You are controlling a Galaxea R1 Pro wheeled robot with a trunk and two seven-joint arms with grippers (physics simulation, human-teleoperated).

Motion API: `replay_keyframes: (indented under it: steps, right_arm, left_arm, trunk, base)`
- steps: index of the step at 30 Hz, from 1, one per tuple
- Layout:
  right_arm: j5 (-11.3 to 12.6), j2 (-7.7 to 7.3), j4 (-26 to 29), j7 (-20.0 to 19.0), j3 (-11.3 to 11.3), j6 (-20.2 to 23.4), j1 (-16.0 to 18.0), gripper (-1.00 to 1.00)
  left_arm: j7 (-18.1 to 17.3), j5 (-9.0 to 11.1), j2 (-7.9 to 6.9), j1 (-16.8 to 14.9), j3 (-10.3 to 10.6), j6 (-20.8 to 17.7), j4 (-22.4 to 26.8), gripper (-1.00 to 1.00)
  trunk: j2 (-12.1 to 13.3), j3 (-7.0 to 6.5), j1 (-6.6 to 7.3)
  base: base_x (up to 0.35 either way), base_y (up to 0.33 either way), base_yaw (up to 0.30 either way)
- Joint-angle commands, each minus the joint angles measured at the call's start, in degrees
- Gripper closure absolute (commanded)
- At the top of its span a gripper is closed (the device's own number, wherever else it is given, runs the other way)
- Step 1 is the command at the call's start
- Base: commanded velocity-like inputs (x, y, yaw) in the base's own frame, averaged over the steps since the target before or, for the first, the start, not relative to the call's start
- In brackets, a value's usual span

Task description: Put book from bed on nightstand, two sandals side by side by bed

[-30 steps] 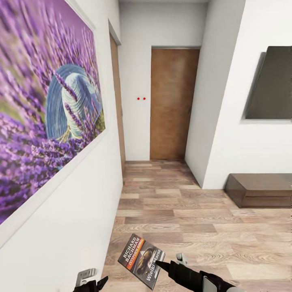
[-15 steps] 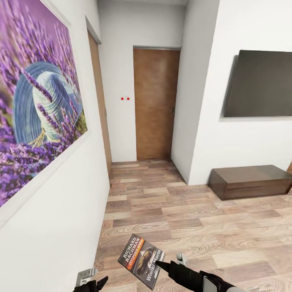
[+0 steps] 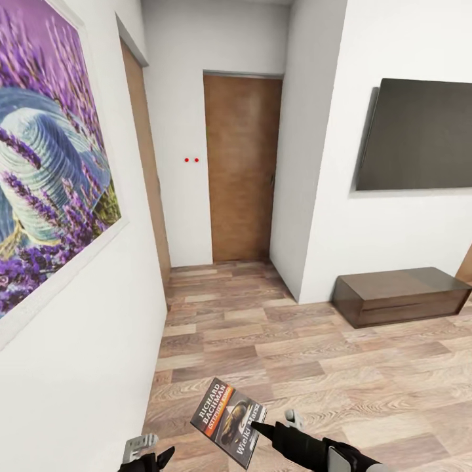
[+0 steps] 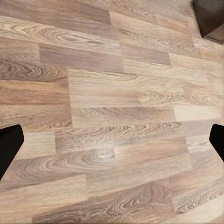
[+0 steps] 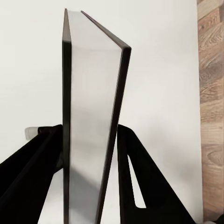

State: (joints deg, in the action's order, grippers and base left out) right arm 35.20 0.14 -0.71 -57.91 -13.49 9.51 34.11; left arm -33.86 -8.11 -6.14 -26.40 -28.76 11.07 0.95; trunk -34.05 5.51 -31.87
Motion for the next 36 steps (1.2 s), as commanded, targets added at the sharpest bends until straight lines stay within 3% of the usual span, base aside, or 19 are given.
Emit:
replay_keyframes:
  steps: [1, 8, 25, 36]
  right_arm:
    - [0.64, 0.0, -0.07, -0.19, -0.13, 0.51, 0.08, 1.0]
    - [0.61, -0.02, -0.07, -0.19, -0.14, 0.51, 0.08, 1.0]
    - [0.65, -0.01, -0.08, -0.01, -0.14, 0.51, 0.08, 1.0]
    - [0.63, -0.05, -0.08, 0.19, -0.08, 0.49, 0.08, 1.0]
  left_arm:
    - [-0.07, -0.6, -0.02, -0.06, -0.42, 0.36, -0.07, -1.0]
    - [-0.07, -0.6, -0.01, -0.06, -0.42, 0.36, -0.07, -1.0]
    - [-0.07, -0.6, -0.01, -0.06, -0.46, 0.36, -0.07, -1.0]
    - [-0.04, -0.64, 0.76, -0.06, -0.5, 0.38, -0.07, -1.0]
  trunk:
    - [-0.09, 0.1, -0.05]
    - [-0.09, 0.1, -0.05]
    - [-0.09, 0.1, -0.05]
    - [-0.09, 0.1, -0.05]
  base:
    - [0.325, 0.0, -0.001]
    - [0.197, 0.0, -0.061]
    - [0.018, 0.0, -0.271]
    - [0.29, 0.0, -0.282]
